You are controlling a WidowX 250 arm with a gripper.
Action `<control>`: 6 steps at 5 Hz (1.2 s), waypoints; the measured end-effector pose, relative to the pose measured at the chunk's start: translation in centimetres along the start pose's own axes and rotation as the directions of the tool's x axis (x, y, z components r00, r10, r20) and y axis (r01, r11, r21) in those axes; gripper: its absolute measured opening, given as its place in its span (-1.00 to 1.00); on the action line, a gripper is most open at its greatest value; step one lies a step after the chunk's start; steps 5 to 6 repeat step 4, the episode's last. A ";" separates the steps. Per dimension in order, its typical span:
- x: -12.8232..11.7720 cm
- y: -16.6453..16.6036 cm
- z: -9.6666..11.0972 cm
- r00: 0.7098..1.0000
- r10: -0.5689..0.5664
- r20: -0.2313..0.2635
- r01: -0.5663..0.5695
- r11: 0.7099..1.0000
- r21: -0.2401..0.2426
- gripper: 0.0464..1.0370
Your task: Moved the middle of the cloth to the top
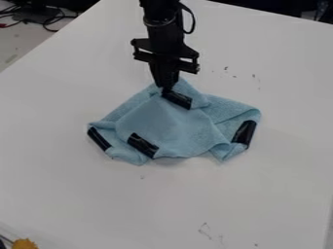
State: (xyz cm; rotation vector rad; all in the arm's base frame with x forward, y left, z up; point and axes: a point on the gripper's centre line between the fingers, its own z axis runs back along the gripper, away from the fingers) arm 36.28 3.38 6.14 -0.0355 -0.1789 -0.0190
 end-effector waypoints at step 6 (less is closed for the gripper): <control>0.5 -3.4 5.7 0.984 -0.176 0.003 0.173 0.972 0.162 0.94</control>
